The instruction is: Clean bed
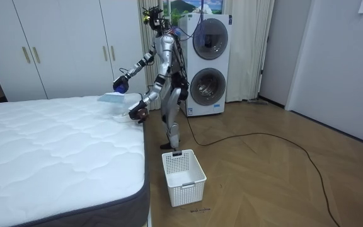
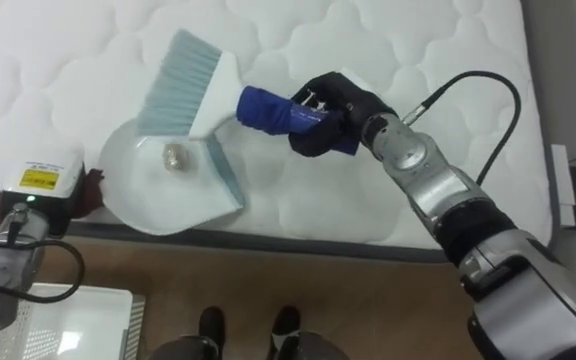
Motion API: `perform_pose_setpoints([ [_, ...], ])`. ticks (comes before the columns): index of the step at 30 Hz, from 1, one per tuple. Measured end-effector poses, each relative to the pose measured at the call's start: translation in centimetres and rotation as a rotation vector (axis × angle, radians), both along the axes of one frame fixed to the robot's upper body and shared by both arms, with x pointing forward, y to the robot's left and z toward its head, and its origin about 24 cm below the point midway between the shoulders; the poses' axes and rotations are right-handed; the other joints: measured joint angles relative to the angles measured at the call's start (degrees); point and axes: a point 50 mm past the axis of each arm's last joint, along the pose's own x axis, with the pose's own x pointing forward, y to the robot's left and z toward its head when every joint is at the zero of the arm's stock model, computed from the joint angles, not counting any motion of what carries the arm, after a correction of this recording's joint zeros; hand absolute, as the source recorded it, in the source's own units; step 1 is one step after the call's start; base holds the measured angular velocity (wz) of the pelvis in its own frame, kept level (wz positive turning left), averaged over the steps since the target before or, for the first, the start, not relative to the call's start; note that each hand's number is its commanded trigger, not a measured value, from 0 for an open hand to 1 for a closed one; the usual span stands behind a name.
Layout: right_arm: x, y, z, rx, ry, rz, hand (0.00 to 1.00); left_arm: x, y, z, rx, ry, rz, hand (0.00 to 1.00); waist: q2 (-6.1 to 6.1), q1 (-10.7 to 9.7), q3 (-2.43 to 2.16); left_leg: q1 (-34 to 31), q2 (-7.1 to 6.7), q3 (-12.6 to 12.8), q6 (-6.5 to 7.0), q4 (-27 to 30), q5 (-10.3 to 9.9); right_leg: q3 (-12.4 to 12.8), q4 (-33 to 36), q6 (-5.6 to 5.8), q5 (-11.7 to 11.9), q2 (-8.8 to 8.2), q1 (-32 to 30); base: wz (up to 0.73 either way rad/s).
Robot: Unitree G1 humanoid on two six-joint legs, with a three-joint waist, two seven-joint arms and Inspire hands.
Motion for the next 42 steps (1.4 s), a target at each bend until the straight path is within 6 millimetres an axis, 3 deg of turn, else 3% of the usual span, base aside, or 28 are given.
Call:
perform_pose_setpoints([
  [7, -0.2, -1.9, 0.3, 0.117, -0.033, -0.114, 1.0, -0.1, 0.0, 0.3, -0.097, -0.094, -0.025, 1.0, -0.05, -0.1, 0.04, 0.1, 0.08, 0.4, 0.04, 0.1, 0.0, 0.9, 0.0, 0.04, 0.0, 0.23, -0.1, -0.03],
  [8, -0.2, -2.4, 0.4, 0.136, -0.045, -0.139, 0.93, -0.1, 0.0, 0.4, -0.115, -0.114, -0.022, 1.0, -0.1, -0.2, 0.06, 0.3, 0.12, 0.4, 0.05, 0.2, 0.0, 1.2, 0.0, 0.05, 0.0, 0.36, 0.2, 0.0],
  [9, -0.2, -2.7, 0.4, 0.147, -0.052, -0.154, 0.6, -0.1, 0.0, 0.4, -0.125, -0.126, -0.018, 1.0, -0.12, -0.2, 0.07, 0.5, 0.12, 0.4, 0.05, 0.2, 0.0, 1.4, -0.1, 0.07, 0.0, 0.4, 0.4, 0.0],
  [10, -0.3, -3.2, 0.6, 0.164, -0.064, -0.182, 0.17, -0.2, 0.0, 0.5, -0.144, -0.149, -0.008, 1.0, -0.13, -0.2, 0.07, 0.9, 0.12, 0.4, 0.09, 0.3, -0.1, 1.5, -0.2, 0.14, -0.1, 0.47, 0.8, 0.0],
  [11, -0.3, -3.8, 0.7, 0.184, -0.076, -0.218, 0.0, -0.2, 0.0, 0.6, -0.16, -0.171, -0.001, 1.0, -0.12, -0.3, 0.08, 1.3, 0.22, 0.4, 0.09, 0.3, -0.2, 1.6, -0.9, 0.17, -0.1, 0.61, 1.2, 0.0],
  [18, -1.9, -7.4, -0.5, 0.402, -0.063, -0.432, 0.0, -0.2, 0.3, 1.3, -0.198, -0.298, 0.012, 1.0, -0.11, -0.3, 0.09, 6.1, 0.82, 0.6, 0.05, 0.3, -2.1, 1.9, -2.8, 0.76, -0.8, 1.61, 6.8, -0.06],
  [22, -3.2, -8.8, -2.0, 0.432, -0.034, -0.502, 0.0, -0.9, 0.5, 1.0, -0.235, -0.315, 0.029, 1.0, 0.14, -0.6, -0.02, 8.8, 0.93, 0.8, 0.15, 0.3, -2.9, 3.4, -3.1, 1.29, -1.2, 2.31, 9.8, -0.04],
  [24, -4.0, -9.7, -2.6, 0.429, -0.031, -0.556, 0.0, -1.5, 0.5, 0.9, -0.27, -0.34, 0.044, 1.0, 0.45, -1.4, -0.17, 9.4, 0.61, -0.6, 0.17, 0.2, -3.3, 3.6, -3.2, 1.61, -1.4, 2.47, 11.0, 0.28],
  [27, -5.6, -11.8, -3.4, 0.428, -0.048, -0.67, 0.0, -2.2, -0.2, 0.6, -0.321, -0.363, 0.041, 1.0, 2.11, -3.1, -1.14, 9.6, -0.5, -4.2, 0.27, 0.9, -3.4, 4.7, -4.3, 2.5, -2.2, 3.06, 13.3, 0.67],
  [29, -7.0, -12.8, -3.8, 0.388, -0.072, -0.733, 0.0, -2.9, -1.1, 0.0, -0.356, -0.368, 0.038, 1.0, 3.51, -3.5, -2.19, 11.8, -1.94, -6.8, 0.44, -0.3, -3.3, 8.0, -5.0, 3.73, -3.3, 3.06, 16.0, 0.66],
  [30, -7.3, -12.8, -3.9, 0.381, -0.077, -0.74, 0.0, -3.1, -1.2, 0.0, -0.36, -0.37, 0.033, 1.0, 3.73, -3.5, -2.34, 12.5, -2.19, -7.2, 0.51, -0.8, -3.2, 8.4, -5.0, 3.92, -3.6, 3.15, 16.7, 0.53],
  [33, -8.8, -13.0, -4.5, 0.304, -0.087, -0.752, 0.0, -4.7, -1.1, -0.3, -0.39, -0.39, 0.05, 1.0, 4.74, -3.3, -3.77, 16.7, -3.24, -10.5, 0.34, -3.2, -3.1, 7.9, -7.2, 4.41, -4.4, 3.28, 22.2, 0.54],
  [36, -9.7, -13.5, -4.6, 0.29, -0.107, -0.79, 0.0, -6.0, -1.0, -0.5, -0.412, -0.413, 0.069, 1.0, 4.39, -2.9, -4.32, 18.9, -4.04, -13.5, -0.15, -4.2, -2.8, 7.0, -8.7, 4.32, -5.2, 3.32, 25.9, 0.58],
  [39, -9.6, -13.4, -4.1, 0.286, -0.137, -0.802, 0.0, -7.2, -0.8, -1.3, -0.423, -0.39, 0.107, 1.0, 4.32, -2.6, -4.33, 19.9, -4.06, -14.6, -0.46, -4.2, -2.6, 6.7, -10.2, 4.17, -5.3, 3.82, 28.3, 0.42],
  [42, -9.7, -13.4, -3.8, 0.282, -0.164, -0.825, 0.0, -8.2, -1.0, -1.6, -0.437, -0.369, 0.107, 1.0, 3.96, -1.4, -4.34, 19.7, -3.96, -14.8, -0.85, -4.0, -2.4, 4.6, -11.0, 3.72, -5.5, 4.01, 29.6, 0.46],
])
